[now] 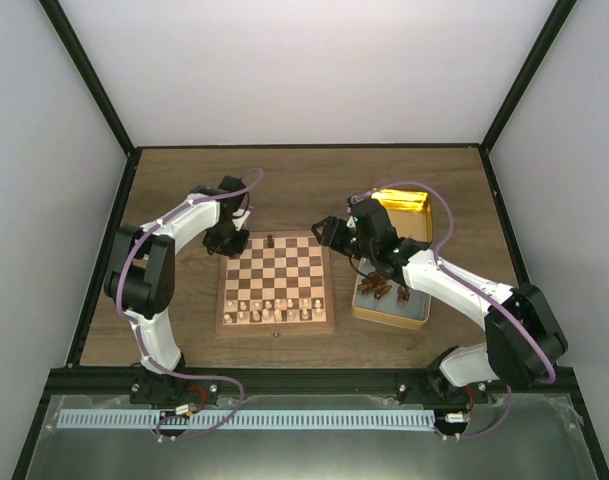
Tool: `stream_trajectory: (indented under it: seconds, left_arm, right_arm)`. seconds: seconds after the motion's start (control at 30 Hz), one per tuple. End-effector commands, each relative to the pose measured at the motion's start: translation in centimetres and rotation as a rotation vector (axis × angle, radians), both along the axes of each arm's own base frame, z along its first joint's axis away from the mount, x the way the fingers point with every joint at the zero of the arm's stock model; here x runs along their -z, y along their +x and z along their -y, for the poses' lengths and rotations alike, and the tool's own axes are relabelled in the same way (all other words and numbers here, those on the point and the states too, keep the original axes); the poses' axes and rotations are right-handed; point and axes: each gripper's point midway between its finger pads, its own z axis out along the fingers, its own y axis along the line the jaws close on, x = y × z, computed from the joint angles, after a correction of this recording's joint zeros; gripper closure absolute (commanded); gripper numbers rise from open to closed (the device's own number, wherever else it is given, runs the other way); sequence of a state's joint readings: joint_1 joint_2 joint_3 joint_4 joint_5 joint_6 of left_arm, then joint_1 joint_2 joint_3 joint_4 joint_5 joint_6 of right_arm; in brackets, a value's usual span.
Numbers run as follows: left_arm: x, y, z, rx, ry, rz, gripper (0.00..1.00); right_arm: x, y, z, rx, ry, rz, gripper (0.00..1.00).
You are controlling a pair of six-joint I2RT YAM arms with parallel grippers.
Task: Set up the chess pieces on the board
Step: Place the chess piece on the chessboard, then pick up the chess piece from the storage box.
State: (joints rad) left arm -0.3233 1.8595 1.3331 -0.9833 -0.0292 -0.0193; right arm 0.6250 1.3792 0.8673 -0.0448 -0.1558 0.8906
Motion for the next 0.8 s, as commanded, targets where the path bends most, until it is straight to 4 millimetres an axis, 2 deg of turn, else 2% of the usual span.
stream_trajectory:
  seconds: [0.0, 0.2, 0.27, 0.37, 0.53, 0.63, 0.77]
  left_arm:
    - [-0.9, 1.3, 0.5, 0.006, -0.024, 0.064, 0.9]
    - [-0.5, 1.4, 0.6, 0.008, -0.023, 0.056, 0.9]
    - [-0.5, 1.3, 0.5, 0.009, -0.022, 0.052, 0.86]
    - [-1.0, 1.3, 0.5, 0.009, -0.026, 0.067, 0.73]
    - [-4.7, 2.7, 1.6, 0.016, -0.102, 0.171, 0.58]
    - [-7.4, 3.5, 2.2, 0.009, -0.167, 0.263, 0.52]
    - [-10.3, 4.5, 1.6, -0.054, -0.249, 0.415, 0.49]
  right_arm:
    - [-0.1, 0.1, 0.6, 0.015, -0.014, 0.009, 0.43]
    - [-0.1, 0.0, 0.8, 0.02, -0.017, 0.008, 0.43]
    - [-0.1, 0.0, 0.9, 0.022, -0.024, 0.008, 0.43]
    - [0.0, 0.1, 1.2, 0.034, -0.046, 0.008, 0.43]
    - [-0.3, 0.6, 3.4, 0.099, -0.132, 0.035, 0.42]
    - [0.5, 0.9, 6.1, 0.162, -0.192, 0.013, 0.43]
    - [2.4, 0.5, 10.0, 0.249, -0.256, -0.05, 0.43]
